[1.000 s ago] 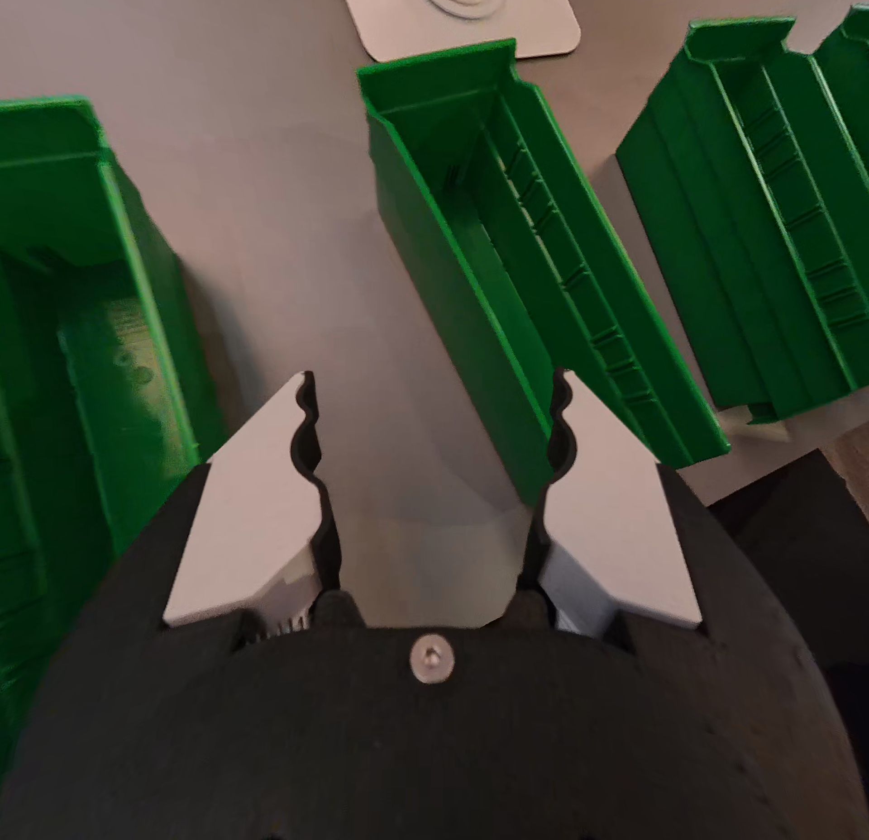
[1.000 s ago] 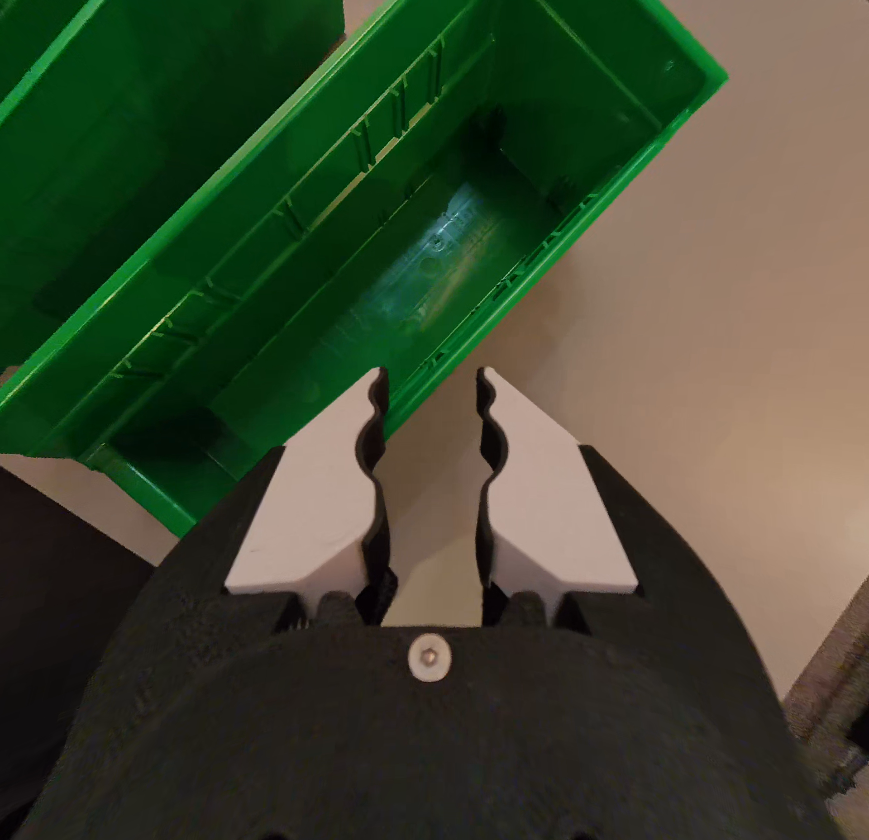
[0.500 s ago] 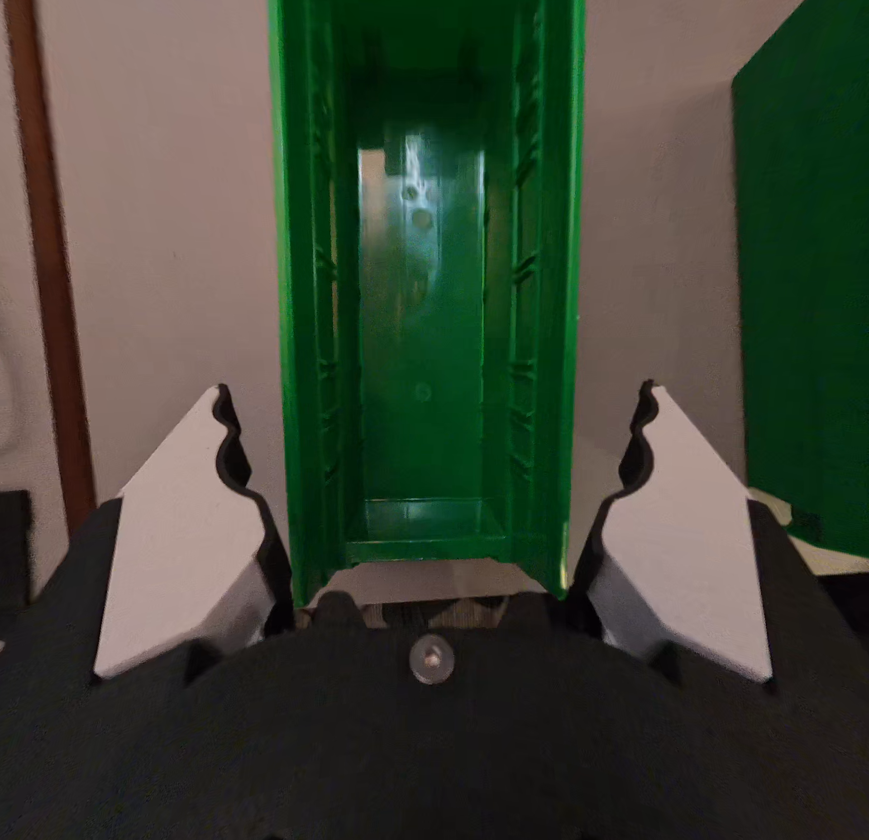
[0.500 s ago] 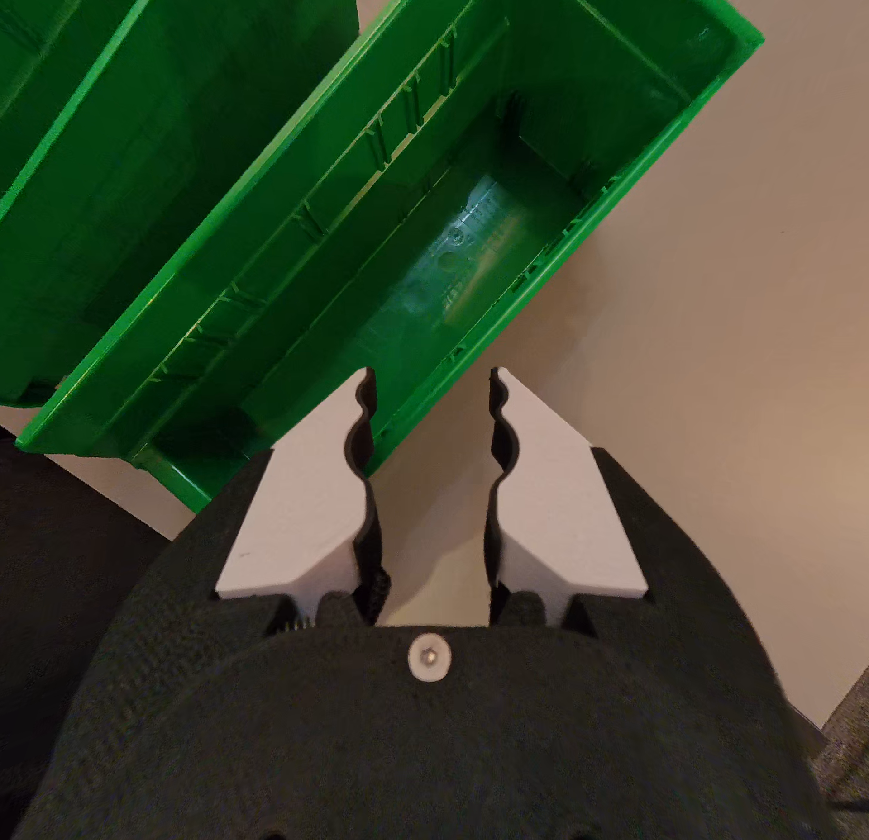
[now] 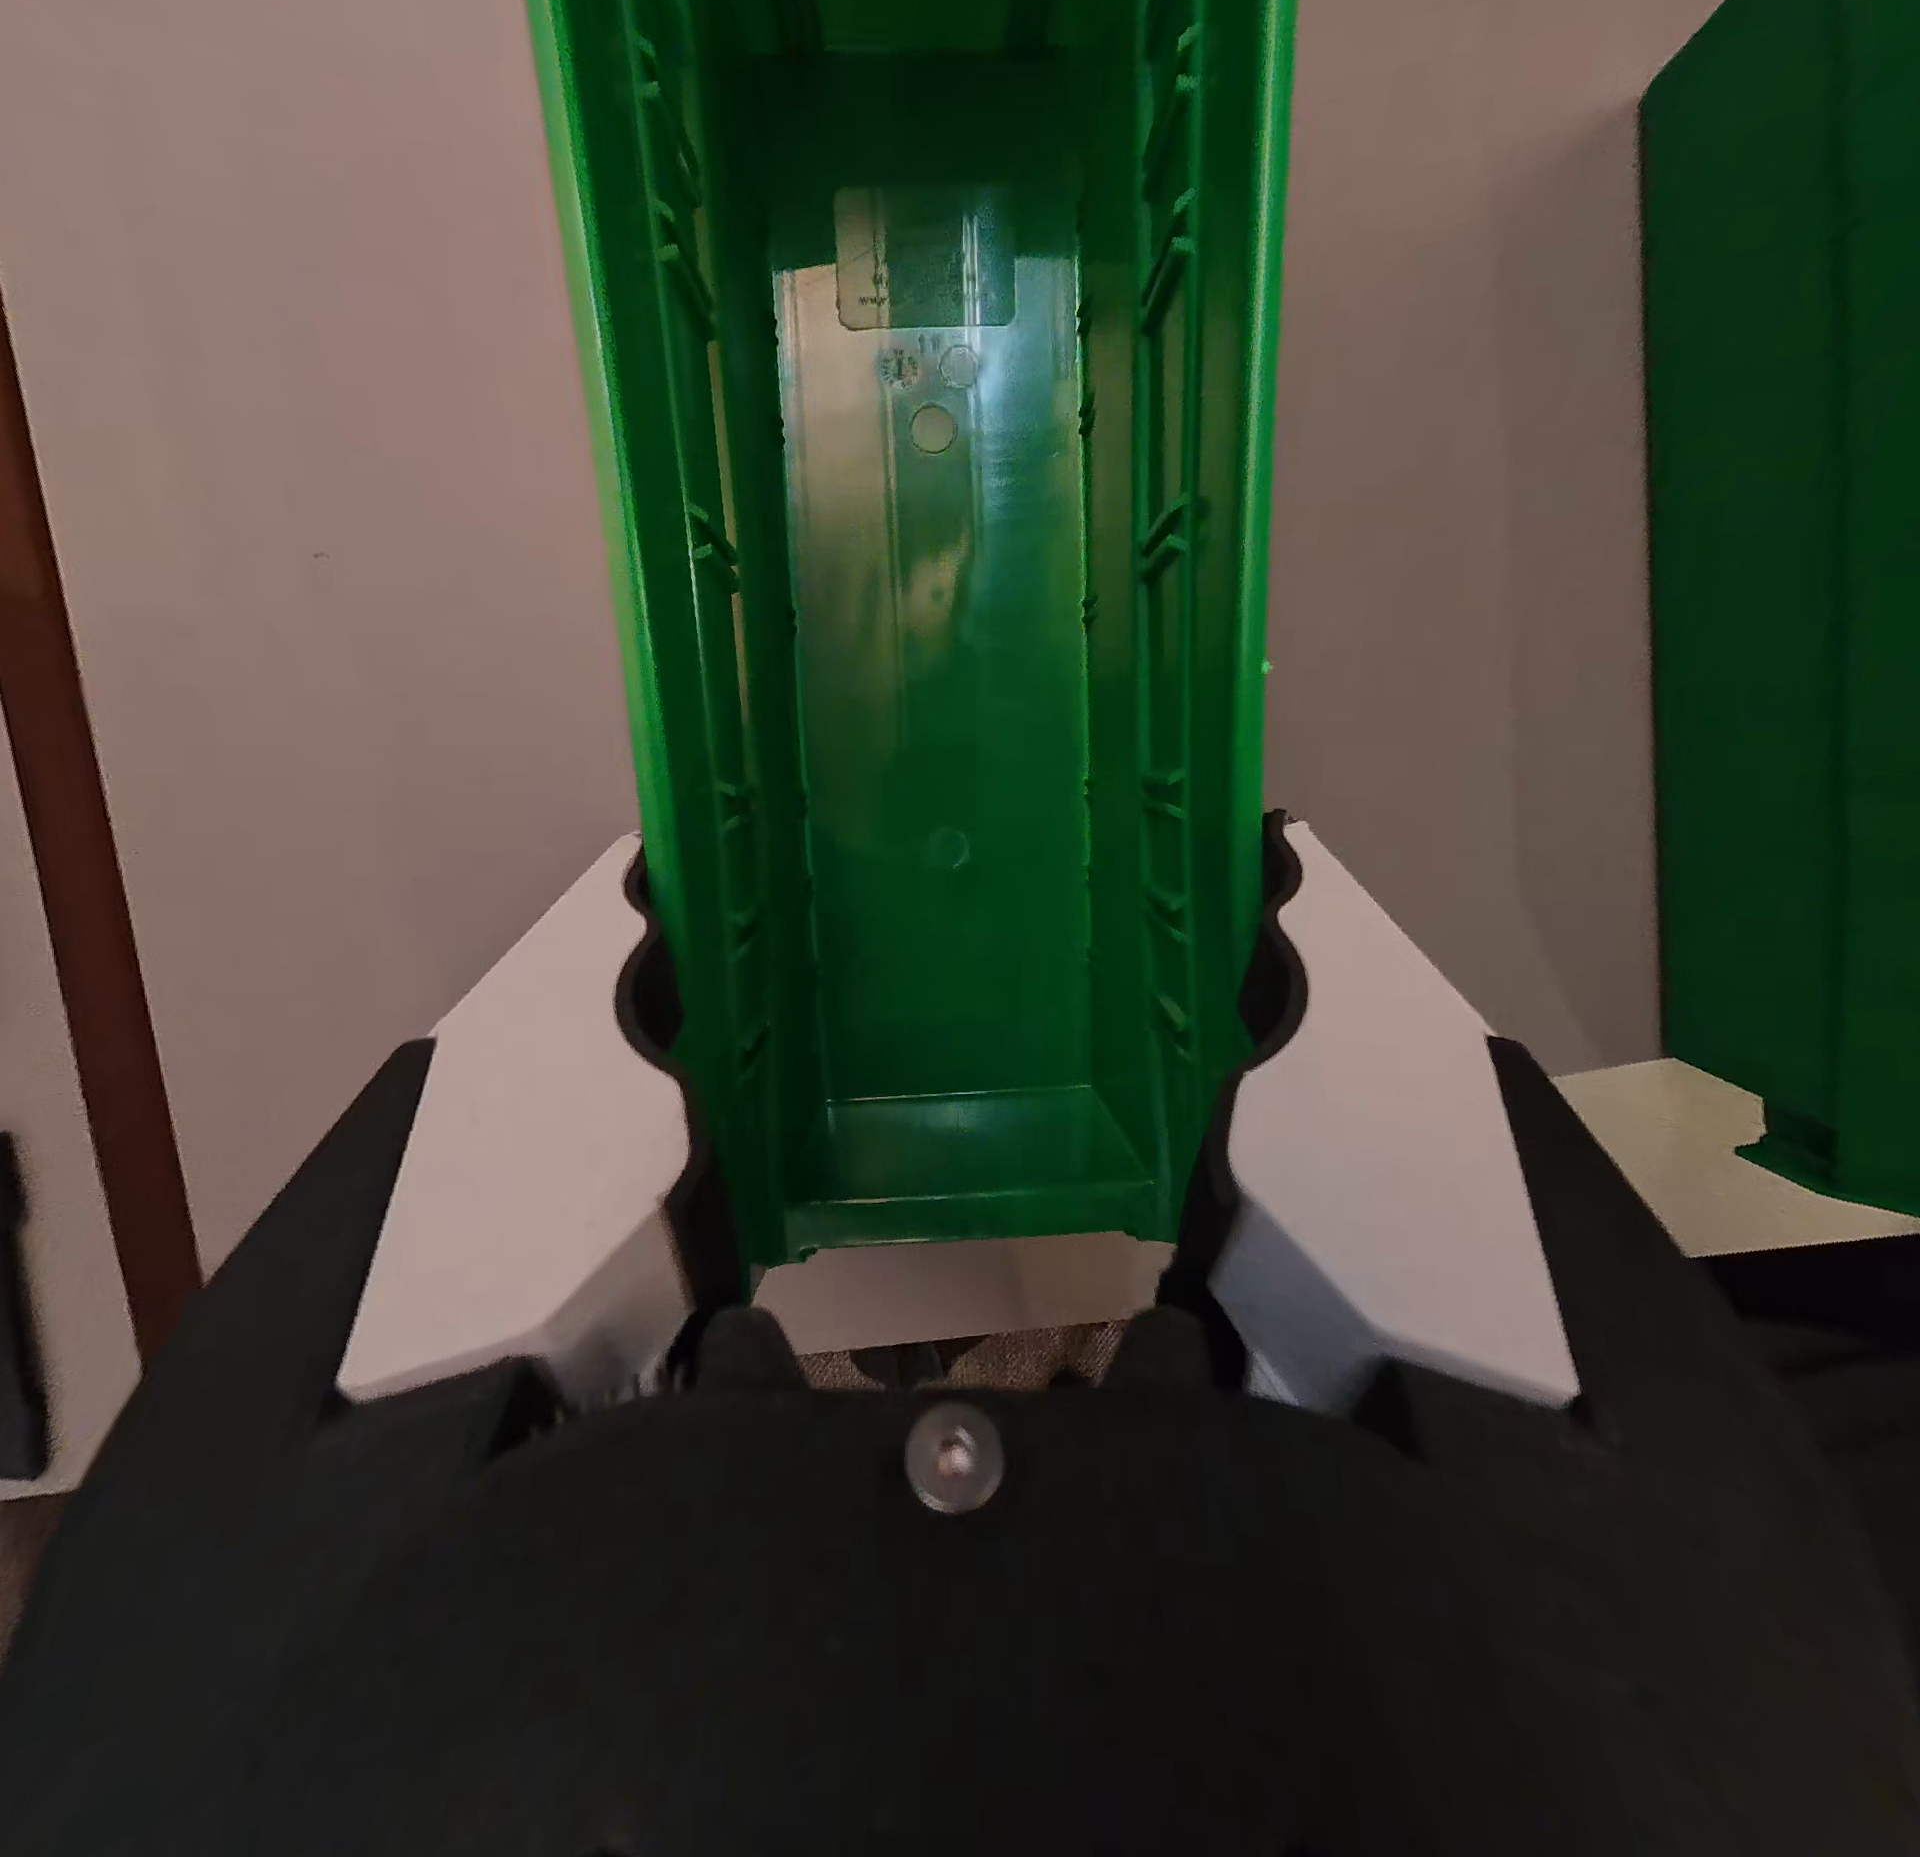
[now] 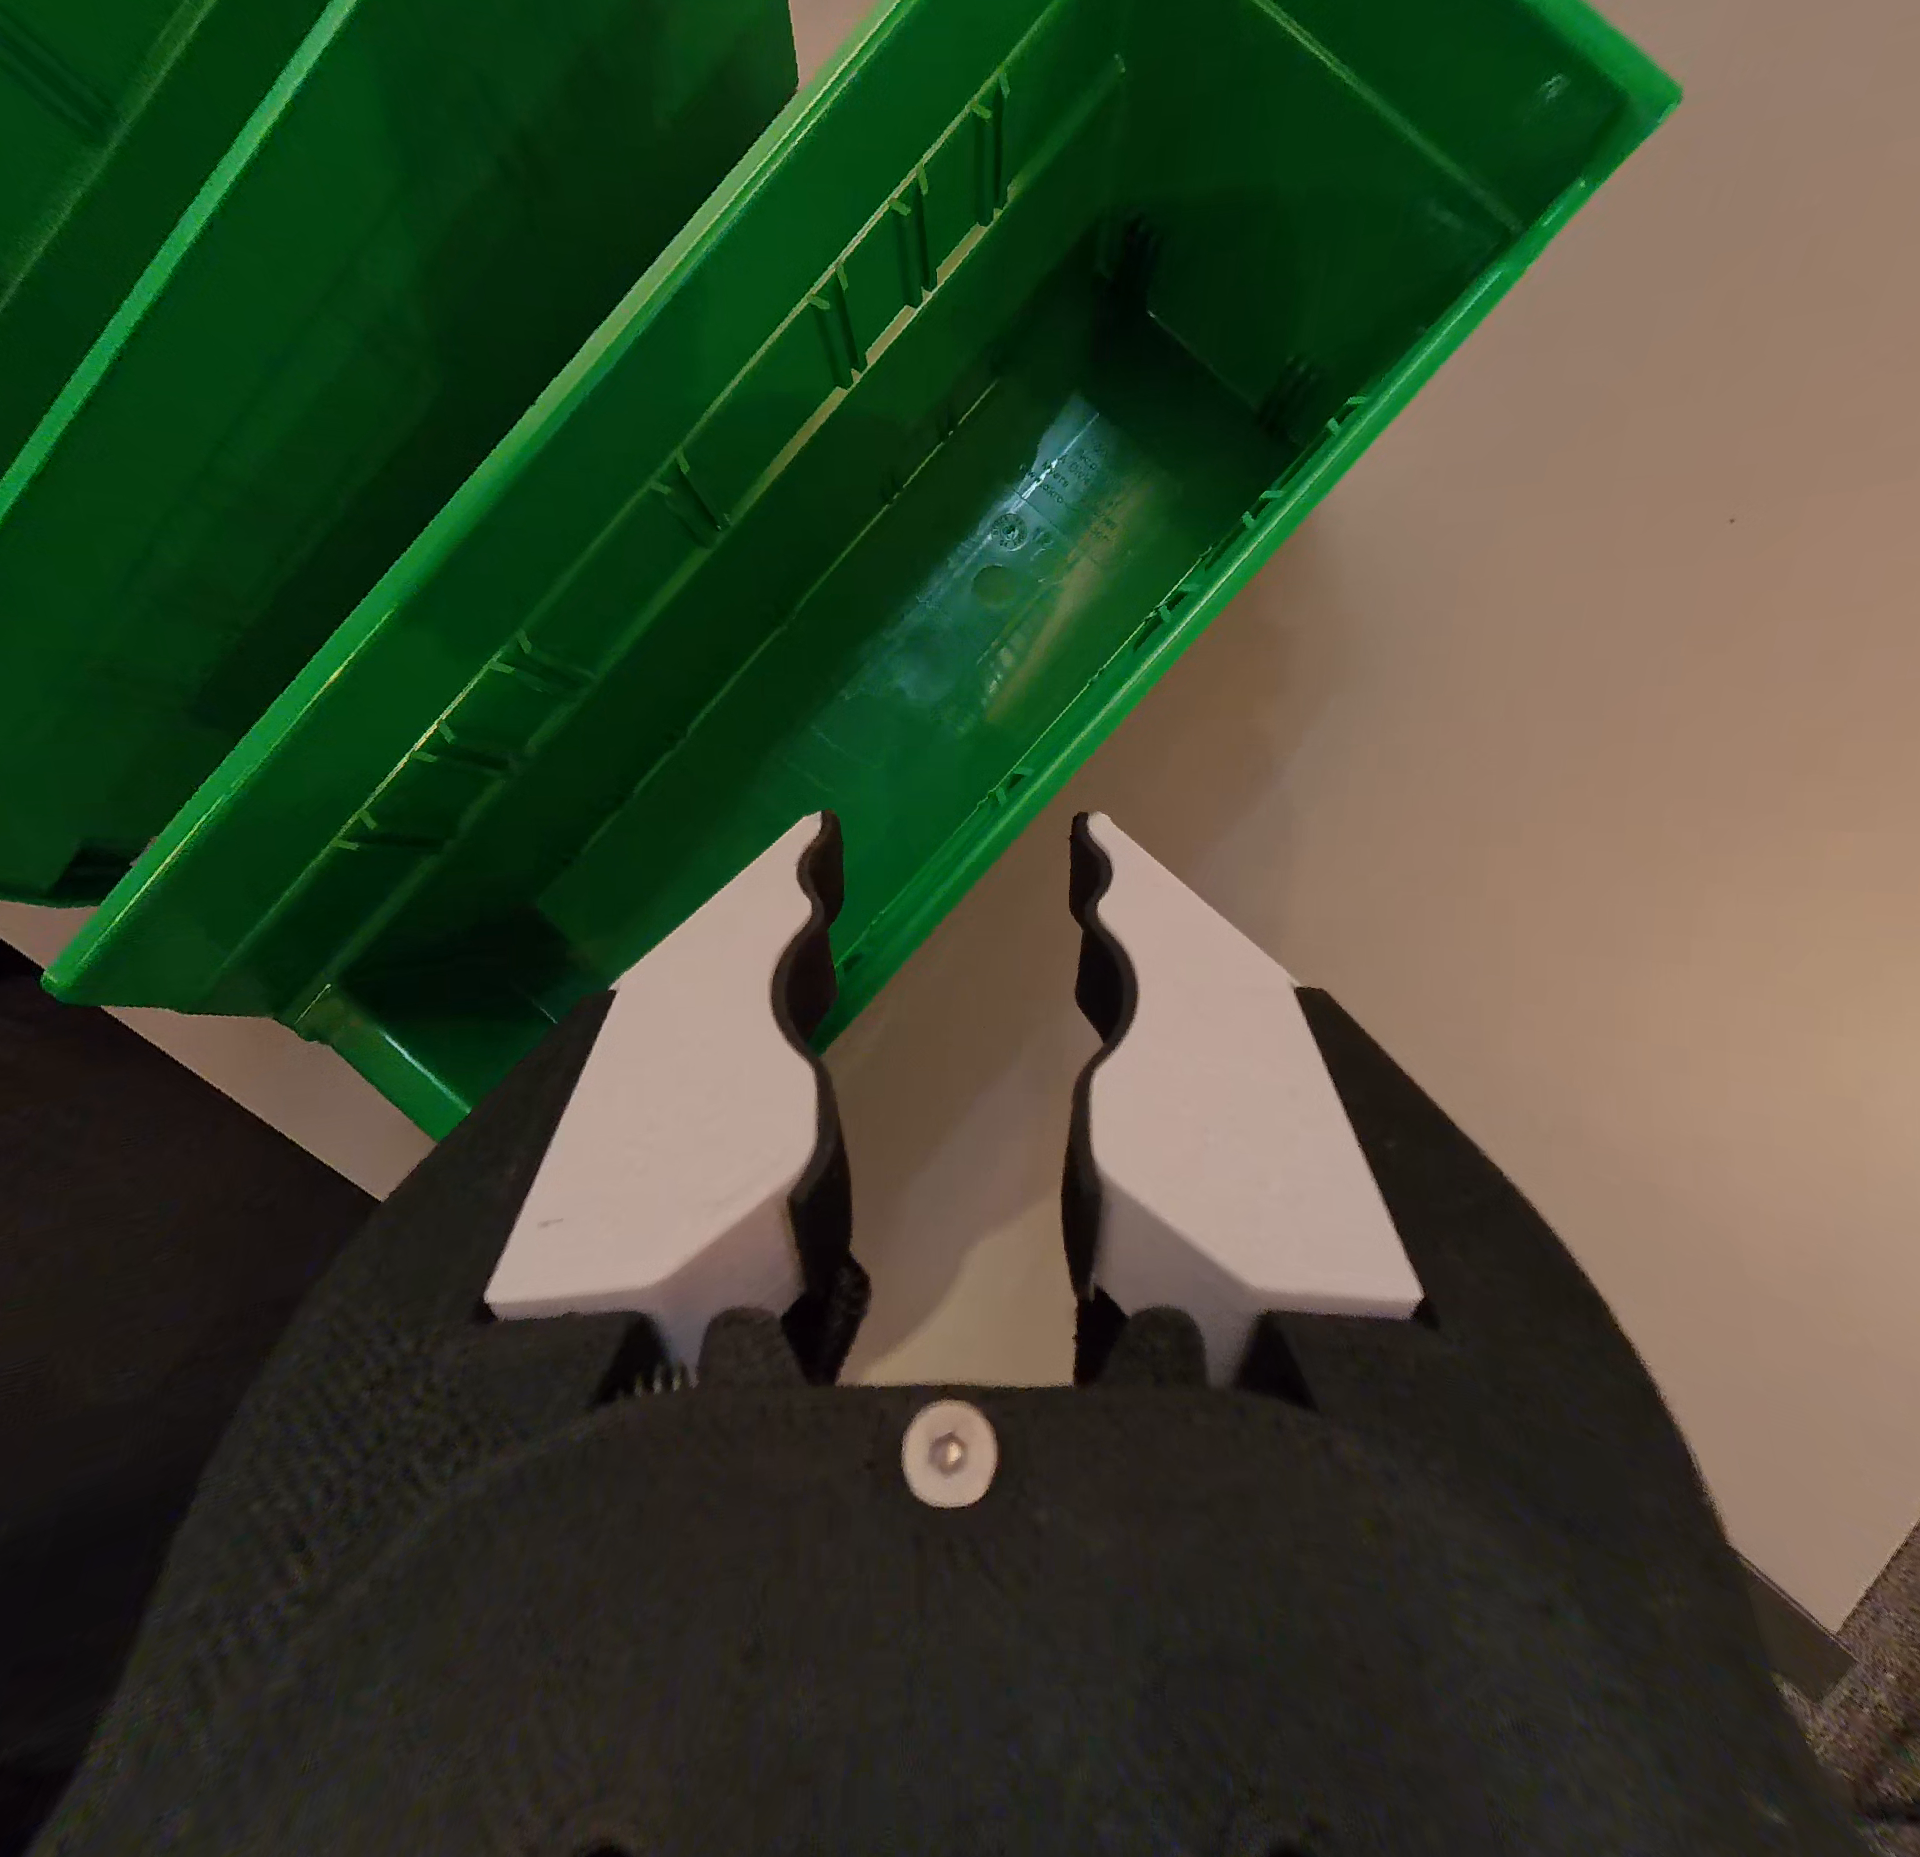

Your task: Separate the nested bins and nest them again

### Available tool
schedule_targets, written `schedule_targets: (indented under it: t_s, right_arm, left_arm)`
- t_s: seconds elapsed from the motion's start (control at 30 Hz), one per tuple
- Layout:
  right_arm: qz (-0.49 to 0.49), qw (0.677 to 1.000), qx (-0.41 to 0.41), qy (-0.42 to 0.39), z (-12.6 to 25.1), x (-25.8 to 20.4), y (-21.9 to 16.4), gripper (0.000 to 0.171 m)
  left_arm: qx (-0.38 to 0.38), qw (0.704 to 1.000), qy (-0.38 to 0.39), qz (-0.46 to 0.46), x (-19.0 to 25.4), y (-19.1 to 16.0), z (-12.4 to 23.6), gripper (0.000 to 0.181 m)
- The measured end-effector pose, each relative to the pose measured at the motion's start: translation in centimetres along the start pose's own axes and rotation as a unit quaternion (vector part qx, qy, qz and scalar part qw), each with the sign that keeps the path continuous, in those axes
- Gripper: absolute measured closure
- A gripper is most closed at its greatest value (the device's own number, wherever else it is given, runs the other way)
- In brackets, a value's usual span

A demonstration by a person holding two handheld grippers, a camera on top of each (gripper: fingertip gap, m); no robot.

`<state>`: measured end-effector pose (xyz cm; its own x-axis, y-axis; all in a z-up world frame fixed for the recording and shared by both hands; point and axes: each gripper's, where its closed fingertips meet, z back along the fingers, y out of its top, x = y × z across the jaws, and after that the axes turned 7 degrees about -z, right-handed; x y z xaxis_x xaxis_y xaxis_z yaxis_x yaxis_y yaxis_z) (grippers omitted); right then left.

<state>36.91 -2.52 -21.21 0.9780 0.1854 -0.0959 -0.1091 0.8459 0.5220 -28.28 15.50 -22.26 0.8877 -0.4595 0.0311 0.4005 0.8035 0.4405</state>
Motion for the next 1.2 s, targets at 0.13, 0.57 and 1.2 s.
schedule_targets:
  t_s: [0.13,0.57,1.2]
  right_arm:
    - [0.000,1.000,0.001,0.001,0.0,0.0,0.0,0.130]
    - [0.001,1.000,0.003,0.002,-0.1,-0.3,0.2,0.134]
    - [-0.001,1.000,0.010,0.015,-0.2,-0.6,0.5,0.134]
  left_arm:
    - [0.033,0.999,-0.030,0.016,0.8,0.7,0.7,0.077]
    - [0.189,0.967,-0.171,-0.008,15.8,7.3,10.1,0.071]
    - [0.244,0.942,-0.228,0.041,24.7,9.4,11.7,0.070]
